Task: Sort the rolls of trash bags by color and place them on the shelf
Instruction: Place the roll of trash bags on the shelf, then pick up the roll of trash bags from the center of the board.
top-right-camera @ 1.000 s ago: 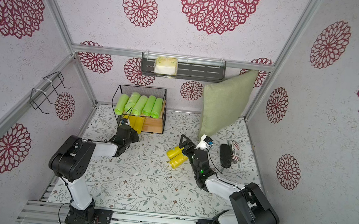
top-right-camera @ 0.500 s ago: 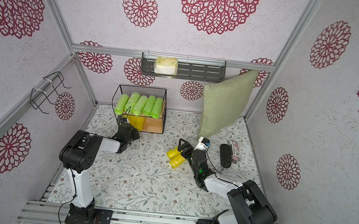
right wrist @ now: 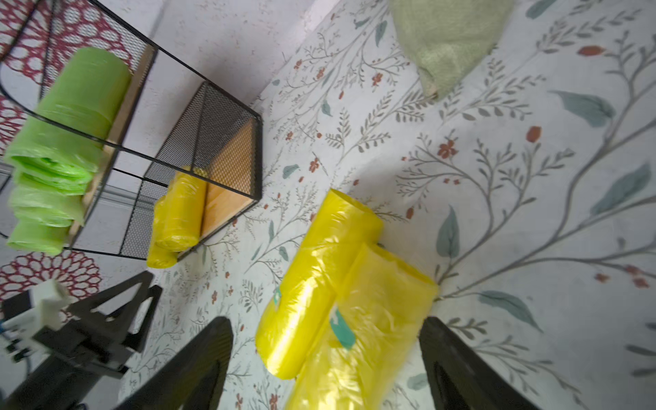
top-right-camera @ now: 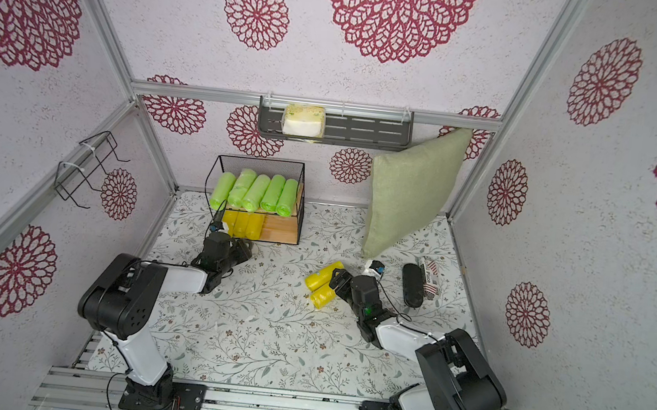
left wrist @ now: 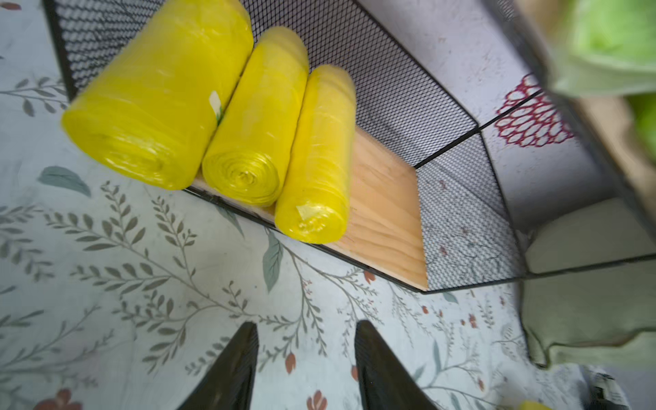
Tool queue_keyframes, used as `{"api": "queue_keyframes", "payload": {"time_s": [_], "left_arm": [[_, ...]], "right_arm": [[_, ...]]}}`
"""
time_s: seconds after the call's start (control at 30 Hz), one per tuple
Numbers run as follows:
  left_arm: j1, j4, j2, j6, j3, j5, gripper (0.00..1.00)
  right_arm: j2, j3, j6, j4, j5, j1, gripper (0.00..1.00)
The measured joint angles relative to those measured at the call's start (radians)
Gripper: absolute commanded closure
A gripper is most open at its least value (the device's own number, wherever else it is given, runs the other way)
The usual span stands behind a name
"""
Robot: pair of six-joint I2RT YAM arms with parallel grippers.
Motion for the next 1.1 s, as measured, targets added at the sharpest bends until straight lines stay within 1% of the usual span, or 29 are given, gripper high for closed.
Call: {"api": "queue_keyframes", "payload": {"time_s": [0.13,0.27,0.43,0.6,0.8,0.87,0.93,1.0,1.1], "left_arm": [[-0.029,-0.045,-0.1,0.02,-0.015,0.013,0.45],[-0.066,-0.086,-0.151,0.045,-0.015,0.029,0.45],[-0.093,-0.13,-0.163,0.058,-0.015,0.047,0.44],[-0.105,-0.16,-0.167,0.068,-0.014,0.051,0.44],[-0.112,-0.188,-0.178,0.072,-0.014,0.052,0.44],[-0.113,-0.193,-0.181,0.072,-0.012,0.052,0.44],[-0.114,-0.198,-0.182,0.072,-0.009,0.053,0.44],[-0.116,-0.203,-0.182,0.072,-0.005,0.055,0.44],[-0.118,-0.216,-0.182,0.072,0.006,0.058,0.44]], "right_arm": [[0.001,0.0,-0.021,-0.067,-0.047,-0.024,0.11],[0.047,0.018,-0.037,-0.069,-0.089,-0.026,0.12],[0.129,0.056,-0.04,-0.067,-0.112,-0.026,0.14],[0.171,0.069,-0.038,-0.057,-0.111,-0.026,0.19],[0.223,0.077,-0.019,0.019,-0.111,-0.026,0.22],[0.243,0.08,-0.004,0.051,-0.111,-0.026,0.28],[0.256,0.08,0.016,0.071,-0.111,-0.026,0.38],[0.259,0.079,0.043,0.082,-0.11,-0.026,0.47],[0.244,0.061,0.069,0.095,-0.093,-0.025,0.56]]}}
